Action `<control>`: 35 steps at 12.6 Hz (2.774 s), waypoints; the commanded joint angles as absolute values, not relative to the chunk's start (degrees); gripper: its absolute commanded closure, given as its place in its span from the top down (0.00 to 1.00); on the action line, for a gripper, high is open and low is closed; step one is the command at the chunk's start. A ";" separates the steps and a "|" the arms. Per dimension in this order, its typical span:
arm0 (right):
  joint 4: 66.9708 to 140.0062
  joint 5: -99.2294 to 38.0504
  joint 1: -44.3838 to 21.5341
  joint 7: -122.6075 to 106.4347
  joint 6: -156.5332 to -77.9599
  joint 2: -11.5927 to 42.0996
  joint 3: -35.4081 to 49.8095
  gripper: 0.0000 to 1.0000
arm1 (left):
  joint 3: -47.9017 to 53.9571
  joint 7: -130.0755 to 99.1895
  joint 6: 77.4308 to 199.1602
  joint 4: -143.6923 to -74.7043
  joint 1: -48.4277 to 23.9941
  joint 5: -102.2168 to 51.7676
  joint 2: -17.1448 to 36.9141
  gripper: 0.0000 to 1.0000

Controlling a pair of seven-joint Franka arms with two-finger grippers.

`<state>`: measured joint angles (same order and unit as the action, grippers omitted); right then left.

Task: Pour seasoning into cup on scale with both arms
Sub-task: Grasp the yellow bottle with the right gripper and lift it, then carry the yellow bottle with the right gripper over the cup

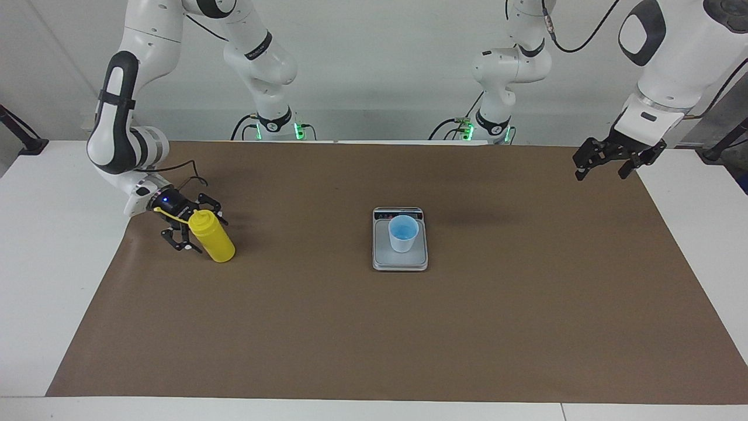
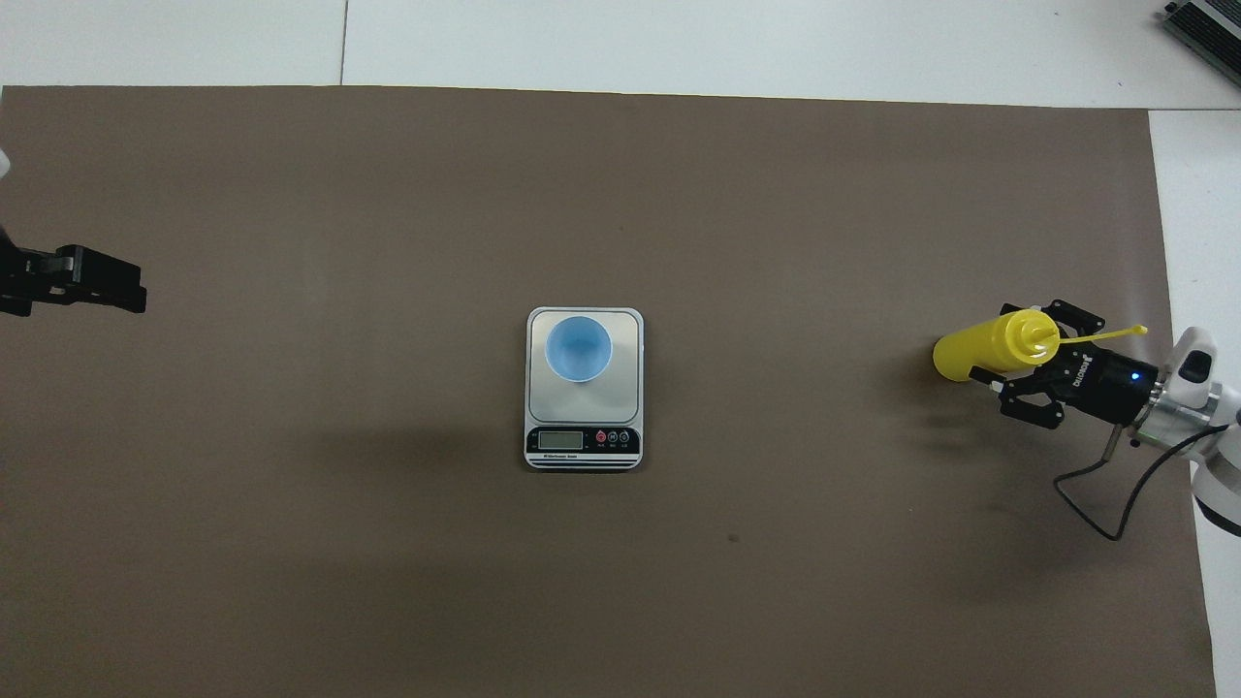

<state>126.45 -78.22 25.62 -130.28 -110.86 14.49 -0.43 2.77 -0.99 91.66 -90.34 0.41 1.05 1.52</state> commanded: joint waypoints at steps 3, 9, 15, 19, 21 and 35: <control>126.47 -80.07 25.66 -131.84 -111.53 14.50 0.09 0.89 | 2.72 -1.49 90.97 -91.14 0.53 1.58 0.44 1.00; 125.34 -80.07 23.73 -129.30 -111.62 14.50 0.26 0.07 | 2.72 -1.49 90.97 -91.14 0.53 1.58 0.35 1.00; 124.19 -78.84 14.79 -119.90 -119.86 8.19 0.18 0.07 | 2.72 -1.49 90.97 -91.14 0.53 1.58 0.44 1.00; 124.19 -76.21 8.10 -114.63 -127.16 5.37 0.18 0.07 | 2.72 -1.49 90.97 -91.14 0.53 1.58 0.44 1.00; 123.84 -73.66 4.85 -110.67 -130.15 4.92 0.18 0.07 | 2.72 -1.49 90.97 -91.06 0.53 1.58 0.35 1.00; 122.34 -56.87 -14.23 -93.69 -148.18 5.45 0.62 0.08 | 2.72 -1.49 90.97 -91.14 0.53 1.58 0.44 1.00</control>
